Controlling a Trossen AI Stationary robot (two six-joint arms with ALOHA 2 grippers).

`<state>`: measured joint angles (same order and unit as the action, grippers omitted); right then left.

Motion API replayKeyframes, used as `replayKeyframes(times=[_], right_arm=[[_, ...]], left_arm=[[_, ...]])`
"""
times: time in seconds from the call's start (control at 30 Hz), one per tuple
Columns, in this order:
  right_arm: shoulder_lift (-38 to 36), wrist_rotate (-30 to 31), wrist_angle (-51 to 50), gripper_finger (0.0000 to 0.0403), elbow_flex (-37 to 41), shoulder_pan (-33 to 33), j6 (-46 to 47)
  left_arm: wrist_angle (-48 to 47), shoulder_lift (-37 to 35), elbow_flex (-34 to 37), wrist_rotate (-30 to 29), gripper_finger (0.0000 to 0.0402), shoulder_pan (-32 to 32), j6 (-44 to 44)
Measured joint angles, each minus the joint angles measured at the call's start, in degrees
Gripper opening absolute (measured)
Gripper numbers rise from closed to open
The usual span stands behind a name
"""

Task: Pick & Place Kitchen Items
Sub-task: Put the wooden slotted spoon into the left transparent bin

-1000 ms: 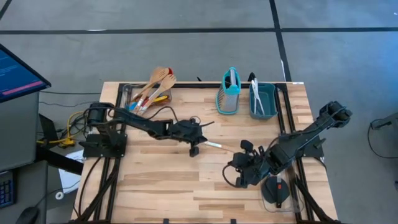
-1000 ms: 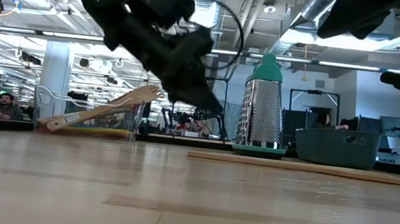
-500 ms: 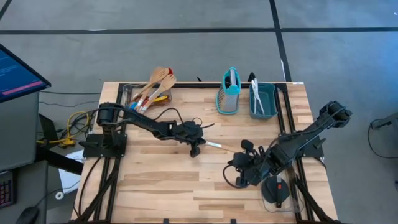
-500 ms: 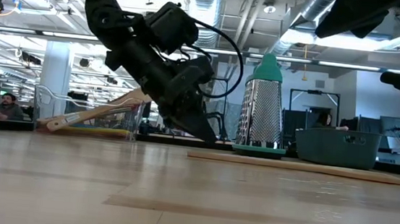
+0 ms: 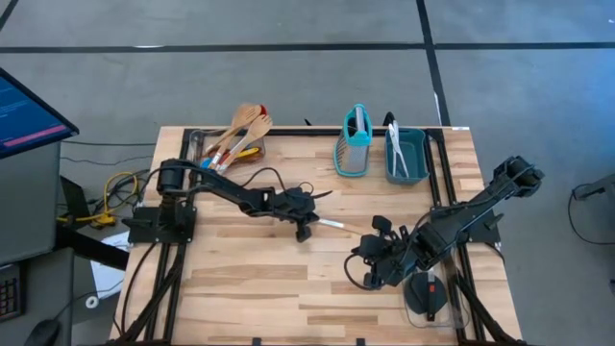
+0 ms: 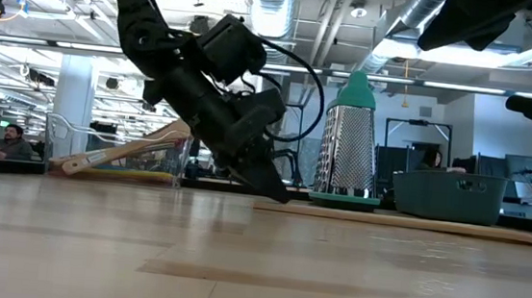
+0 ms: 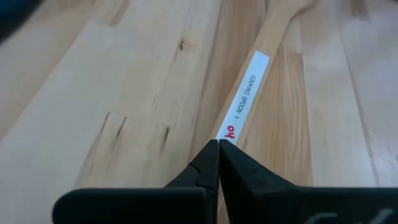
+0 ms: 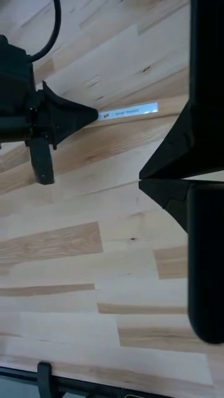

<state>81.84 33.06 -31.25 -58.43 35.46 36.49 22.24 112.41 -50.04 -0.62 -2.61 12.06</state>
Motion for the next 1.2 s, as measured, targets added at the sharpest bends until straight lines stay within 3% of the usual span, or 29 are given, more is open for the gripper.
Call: replayKeyframes(times=[0.77, 1.03, 1.2], right_arm=[[0.00, -0.02, -0.06, 0.0000, 0.02, 0.04, 0.63], [0.00, -0.06, -0.34, 0.0000, 0.04, 0.02, 0.61], [0.01, -0.04, -0.47, 0.0000, 0.04, 0.02, 0.60]], left_arm=[[-8.89, -1.94, 1.74, -2.79, 0.0002, 0.83, 3.32], [-21.60, -18.29, 12.43, -11.41, 0.0002, 2.47, 10.55], [-24.65, -29.95, 21.43, -11.92, 0.0002, 4.18, 16.06]])
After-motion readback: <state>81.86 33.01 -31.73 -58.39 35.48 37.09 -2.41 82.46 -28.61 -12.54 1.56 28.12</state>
